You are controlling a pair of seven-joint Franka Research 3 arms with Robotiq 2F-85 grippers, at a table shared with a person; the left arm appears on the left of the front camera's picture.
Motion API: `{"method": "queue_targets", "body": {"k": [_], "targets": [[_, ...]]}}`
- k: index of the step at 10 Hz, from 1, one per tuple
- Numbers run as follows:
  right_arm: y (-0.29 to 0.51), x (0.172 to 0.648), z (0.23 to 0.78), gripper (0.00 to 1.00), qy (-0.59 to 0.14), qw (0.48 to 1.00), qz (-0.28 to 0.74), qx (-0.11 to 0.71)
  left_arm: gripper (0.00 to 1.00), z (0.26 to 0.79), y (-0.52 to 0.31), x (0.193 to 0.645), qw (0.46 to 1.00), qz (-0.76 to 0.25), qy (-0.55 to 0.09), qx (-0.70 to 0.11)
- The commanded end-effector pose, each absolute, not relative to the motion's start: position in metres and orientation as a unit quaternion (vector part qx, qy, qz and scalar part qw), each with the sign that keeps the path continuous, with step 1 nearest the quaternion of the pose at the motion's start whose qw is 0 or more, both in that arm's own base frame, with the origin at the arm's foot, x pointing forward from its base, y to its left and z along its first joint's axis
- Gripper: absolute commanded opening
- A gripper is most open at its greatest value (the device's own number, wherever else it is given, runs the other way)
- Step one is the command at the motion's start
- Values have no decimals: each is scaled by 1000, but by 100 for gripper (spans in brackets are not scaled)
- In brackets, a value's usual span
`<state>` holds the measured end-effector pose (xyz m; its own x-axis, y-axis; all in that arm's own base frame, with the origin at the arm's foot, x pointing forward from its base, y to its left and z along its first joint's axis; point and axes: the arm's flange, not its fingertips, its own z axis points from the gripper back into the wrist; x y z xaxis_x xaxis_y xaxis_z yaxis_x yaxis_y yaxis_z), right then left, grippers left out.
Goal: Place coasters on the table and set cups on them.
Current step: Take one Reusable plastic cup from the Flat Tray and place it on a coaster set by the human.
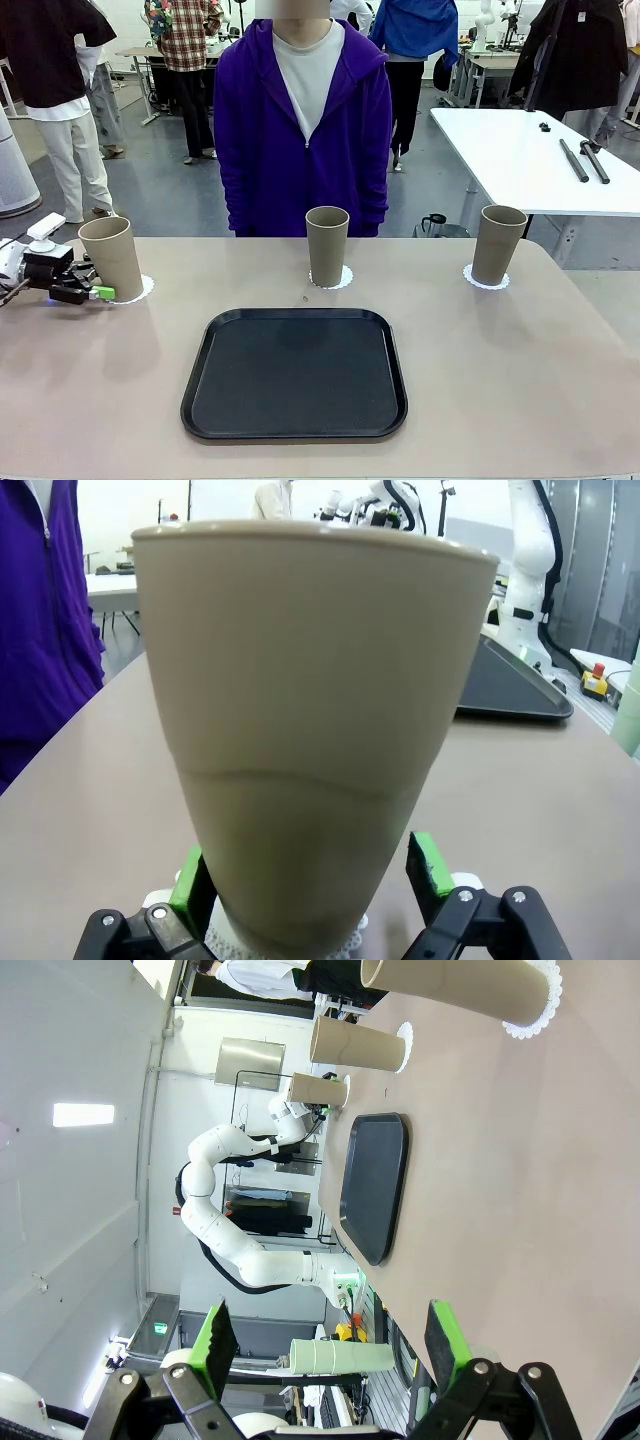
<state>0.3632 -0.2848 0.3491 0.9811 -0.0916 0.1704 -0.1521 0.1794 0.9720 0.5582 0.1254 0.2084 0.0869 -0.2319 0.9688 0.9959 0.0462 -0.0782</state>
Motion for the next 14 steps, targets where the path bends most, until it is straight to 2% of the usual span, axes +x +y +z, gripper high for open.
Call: {"method": "queue_targets", "body": {"k": [1,5,7,10,13,14], "targets": [[-285,362,352,100,-92,761,18,642,100,223,137,547,609,-531,-408,-425],[-285,362,352,100,-92,761,18,642,100,252,157,544,650,-539,-392,-364],[-285,362,352,100,-92,761,18,642,100,281,156,530,710,-514,-360,-319],[-285,362,352,100,-92,761,18,642,100,343,126,487,804,-422,-323,-267],[-285,362,352,100,-92,761,18,642,100,396,91,444,879,-375,-227,-186],[-285,362,352,100,-92,761,18,642,100,413,82,437,895,-363,-213,-146]]}}
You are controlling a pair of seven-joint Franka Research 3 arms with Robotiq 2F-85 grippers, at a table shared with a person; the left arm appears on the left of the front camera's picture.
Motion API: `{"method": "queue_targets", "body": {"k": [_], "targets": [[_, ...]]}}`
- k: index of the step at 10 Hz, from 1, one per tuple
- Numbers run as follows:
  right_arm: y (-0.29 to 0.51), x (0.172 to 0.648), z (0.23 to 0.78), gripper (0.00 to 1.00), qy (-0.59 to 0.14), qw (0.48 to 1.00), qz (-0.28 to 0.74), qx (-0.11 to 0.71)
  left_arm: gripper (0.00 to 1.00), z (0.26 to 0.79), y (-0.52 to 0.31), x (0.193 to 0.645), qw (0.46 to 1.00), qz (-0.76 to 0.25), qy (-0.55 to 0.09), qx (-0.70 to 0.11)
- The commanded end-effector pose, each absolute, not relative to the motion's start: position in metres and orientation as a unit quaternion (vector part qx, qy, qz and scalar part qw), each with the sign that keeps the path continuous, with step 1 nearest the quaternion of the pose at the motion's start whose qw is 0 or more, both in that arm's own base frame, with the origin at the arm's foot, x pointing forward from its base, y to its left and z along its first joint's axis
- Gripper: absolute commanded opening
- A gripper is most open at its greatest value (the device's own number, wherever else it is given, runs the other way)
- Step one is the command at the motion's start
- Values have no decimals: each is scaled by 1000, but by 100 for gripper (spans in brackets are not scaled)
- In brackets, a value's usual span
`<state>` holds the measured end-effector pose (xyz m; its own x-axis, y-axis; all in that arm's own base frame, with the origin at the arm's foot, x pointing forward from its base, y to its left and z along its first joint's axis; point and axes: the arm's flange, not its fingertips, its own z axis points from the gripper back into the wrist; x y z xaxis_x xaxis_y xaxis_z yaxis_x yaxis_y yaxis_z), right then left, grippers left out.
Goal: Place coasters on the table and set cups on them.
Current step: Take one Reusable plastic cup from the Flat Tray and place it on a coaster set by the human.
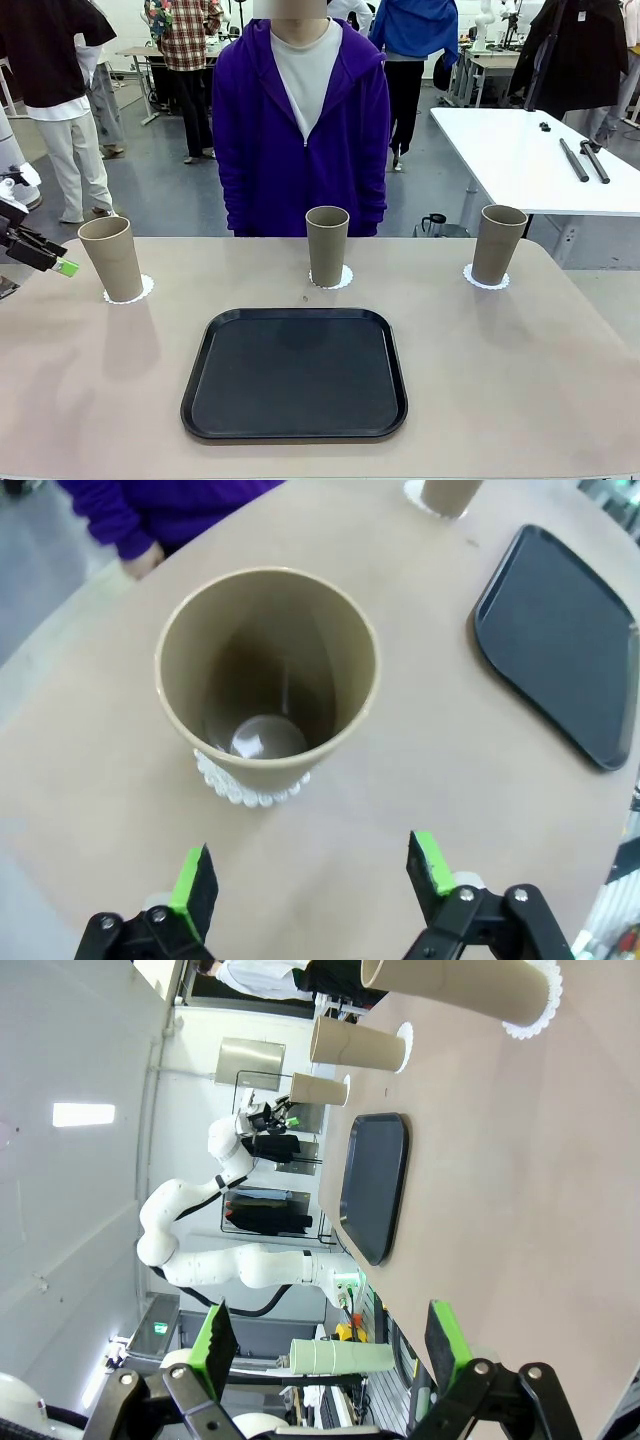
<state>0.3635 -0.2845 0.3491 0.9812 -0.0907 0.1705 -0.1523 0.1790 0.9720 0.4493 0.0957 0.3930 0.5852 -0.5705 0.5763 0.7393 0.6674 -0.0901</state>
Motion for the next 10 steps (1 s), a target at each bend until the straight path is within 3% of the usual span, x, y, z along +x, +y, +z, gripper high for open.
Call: {"method": "queue_targets", "body": {"k": [1,3,6,9,10], "targets": [[-285,362,352,100,-92,761,18,642,100,426,73,428,907,-357,-191,-116],[-285,362,352,100,-92,761,18,642,100,441,52,415,914,-375,-126,-86],[-285,362,352,100,-92,761,18,642,100,464,26,395,912,-401,-85,-26],[-285,362,352,100,-92,761,18,642,100,496,13,393,910,-397,-116,-3],[-285,362,352,100,-92,761,18,642,100,477,18,394,908,-408,-97,-16]]}}
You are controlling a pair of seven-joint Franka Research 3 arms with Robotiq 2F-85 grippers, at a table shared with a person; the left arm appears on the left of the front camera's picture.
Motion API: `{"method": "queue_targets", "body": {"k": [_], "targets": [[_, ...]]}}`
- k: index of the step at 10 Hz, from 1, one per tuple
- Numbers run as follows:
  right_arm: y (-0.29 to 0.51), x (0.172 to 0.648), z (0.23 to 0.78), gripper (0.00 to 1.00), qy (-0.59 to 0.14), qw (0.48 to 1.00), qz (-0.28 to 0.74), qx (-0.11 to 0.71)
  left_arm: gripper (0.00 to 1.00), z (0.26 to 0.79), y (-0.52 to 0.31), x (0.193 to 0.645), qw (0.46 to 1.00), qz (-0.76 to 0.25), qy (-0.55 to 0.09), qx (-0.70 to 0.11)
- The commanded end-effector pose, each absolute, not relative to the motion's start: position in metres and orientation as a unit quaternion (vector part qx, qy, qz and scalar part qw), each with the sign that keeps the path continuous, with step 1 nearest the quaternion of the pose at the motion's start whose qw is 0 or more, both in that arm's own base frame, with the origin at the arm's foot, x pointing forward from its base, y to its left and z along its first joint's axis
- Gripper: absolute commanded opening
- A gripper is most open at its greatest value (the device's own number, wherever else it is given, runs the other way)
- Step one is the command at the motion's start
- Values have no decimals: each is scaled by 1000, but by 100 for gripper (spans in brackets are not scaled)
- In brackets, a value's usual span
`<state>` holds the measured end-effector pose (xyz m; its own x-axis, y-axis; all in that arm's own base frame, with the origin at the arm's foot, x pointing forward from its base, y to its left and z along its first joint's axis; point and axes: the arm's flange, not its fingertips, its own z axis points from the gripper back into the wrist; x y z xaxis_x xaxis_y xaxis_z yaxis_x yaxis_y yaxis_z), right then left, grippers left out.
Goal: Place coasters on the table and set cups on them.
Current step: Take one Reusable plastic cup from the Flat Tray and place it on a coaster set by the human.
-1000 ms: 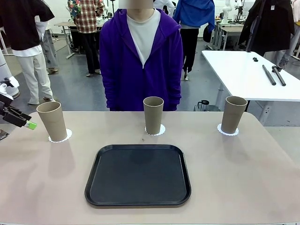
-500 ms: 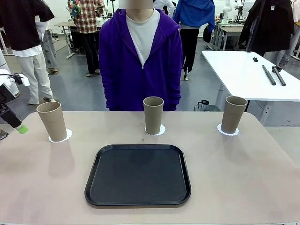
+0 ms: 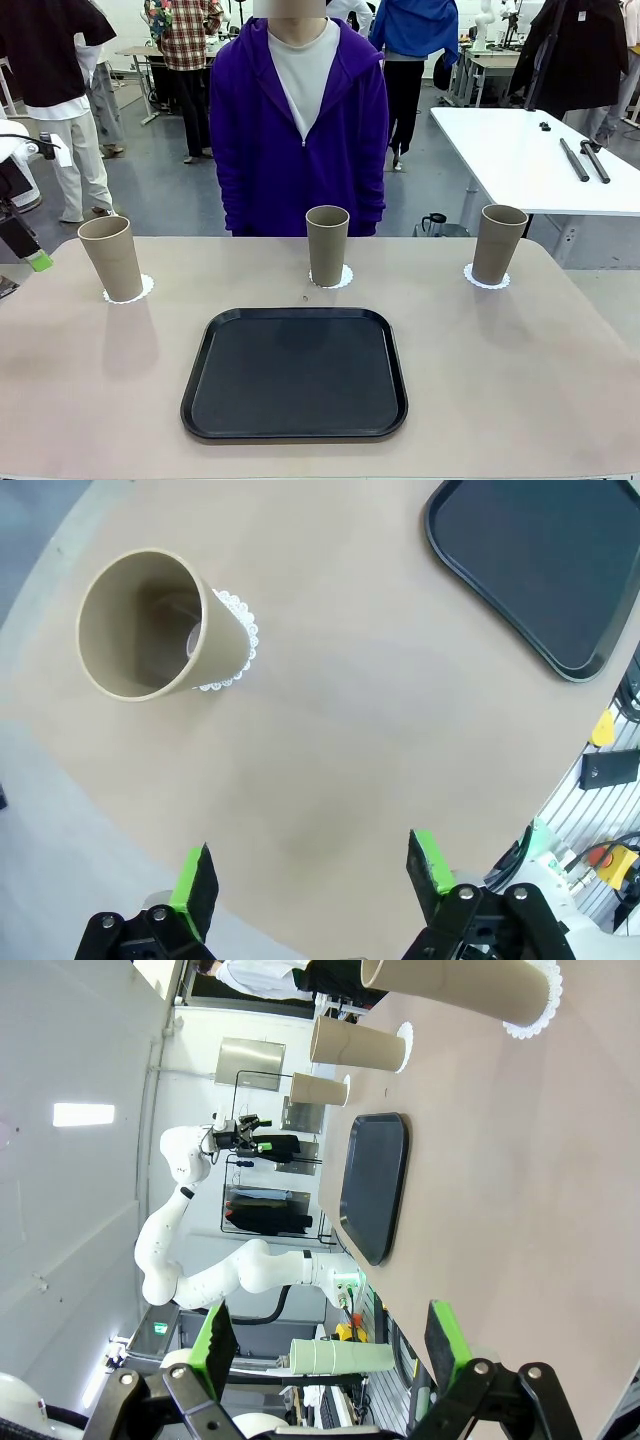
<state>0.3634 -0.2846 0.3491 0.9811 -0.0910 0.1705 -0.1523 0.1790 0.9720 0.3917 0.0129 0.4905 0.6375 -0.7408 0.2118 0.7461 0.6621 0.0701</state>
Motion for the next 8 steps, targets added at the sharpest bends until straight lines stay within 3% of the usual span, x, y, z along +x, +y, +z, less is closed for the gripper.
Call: {"method": "queue_targets", "body": {"k": [1,8], "targets": [[-285,362,352,100,-92,761,18,642,100,477,18,394,908,-408,-97,-16],[-285,362,352,100,-92,761,18,642,100,477,18,394,908,-408,-97,-16]]}}
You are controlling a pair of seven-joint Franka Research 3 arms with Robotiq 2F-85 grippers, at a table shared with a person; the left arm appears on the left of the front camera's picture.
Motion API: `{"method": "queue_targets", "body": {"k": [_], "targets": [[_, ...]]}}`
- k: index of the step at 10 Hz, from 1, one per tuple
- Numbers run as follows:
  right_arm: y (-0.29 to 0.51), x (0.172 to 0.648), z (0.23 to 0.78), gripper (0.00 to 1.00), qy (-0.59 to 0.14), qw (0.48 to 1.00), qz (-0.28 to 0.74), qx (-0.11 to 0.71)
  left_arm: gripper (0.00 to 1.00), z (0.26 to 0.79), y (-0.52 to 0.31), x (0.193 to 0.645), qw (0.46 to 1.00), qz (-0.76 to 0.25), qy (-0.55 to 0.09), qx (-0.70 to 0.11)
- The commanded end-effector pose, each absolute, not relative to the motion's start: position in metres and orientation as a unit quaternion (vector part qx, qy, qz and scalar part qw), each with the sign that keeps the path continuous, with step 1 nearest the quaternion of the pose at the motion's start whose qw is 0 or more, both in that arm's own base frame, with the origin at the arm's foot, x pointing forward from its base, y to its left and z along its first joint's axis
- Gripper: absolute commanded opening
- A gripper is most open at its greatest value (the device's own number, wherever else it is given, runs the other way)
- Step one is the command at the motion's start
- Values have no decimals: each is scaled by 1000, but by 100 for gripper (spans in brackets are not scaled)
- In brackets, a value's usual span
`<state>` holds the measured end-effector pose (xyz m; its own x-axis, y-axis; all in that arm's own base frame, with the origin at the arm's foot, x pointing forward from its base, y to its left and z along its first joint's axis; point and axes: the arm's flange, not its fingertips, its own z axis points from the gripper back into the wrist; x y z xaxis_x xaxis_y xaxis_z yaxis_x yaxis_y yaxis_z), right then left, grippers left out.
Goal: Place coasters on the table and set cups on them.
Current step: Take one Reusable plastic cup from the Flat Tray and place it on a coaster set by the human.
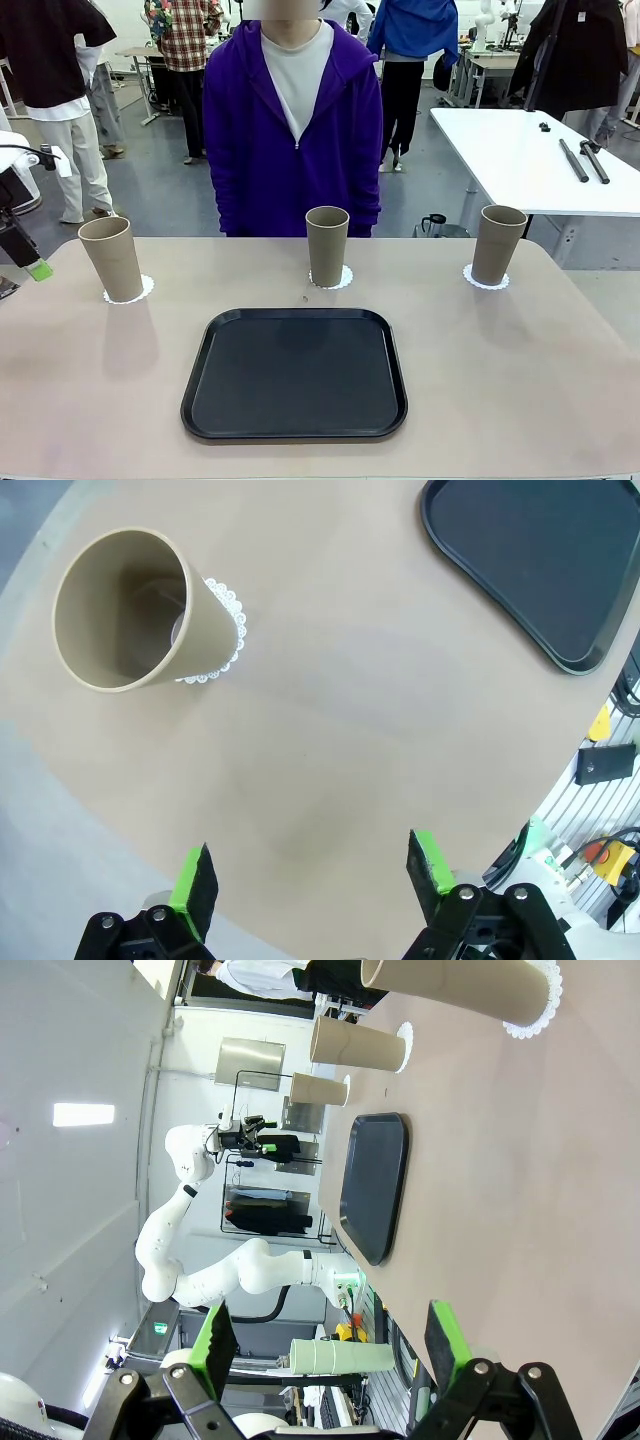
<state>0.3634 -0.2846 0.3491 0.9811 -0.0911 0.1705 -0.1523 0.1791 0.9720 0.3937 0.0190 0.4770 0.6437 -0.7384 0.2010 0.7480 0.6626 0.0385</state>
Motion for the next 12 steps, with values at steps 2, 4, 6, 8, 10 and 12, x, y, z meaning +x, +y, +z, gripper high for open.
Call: {"method": "queue_targets", "body": {"k": [2,4,6,8,10,12], "targets": [[-285,362,352,100,-92,761,18,642,100,485,36,404,927,-346,-116,-85],[-285,362,352,100,-92,761,18,642,100,471,95,388,922,-248,-162,-250],[-285,362,352,100,-92,761,18,642,100,483,165,403,874,-187,-164,-417],[-285,362,352,100,-92,761,18,642,100,450,217,377,817,-160,-180,-524],[-285,362,352,100,-92,761,18,642,100,418,252,365,759,-123,-214,-602],[-285,362,352,100,-92,761,18,642,100,390,272,345,735,-103,-206,-638]]}}
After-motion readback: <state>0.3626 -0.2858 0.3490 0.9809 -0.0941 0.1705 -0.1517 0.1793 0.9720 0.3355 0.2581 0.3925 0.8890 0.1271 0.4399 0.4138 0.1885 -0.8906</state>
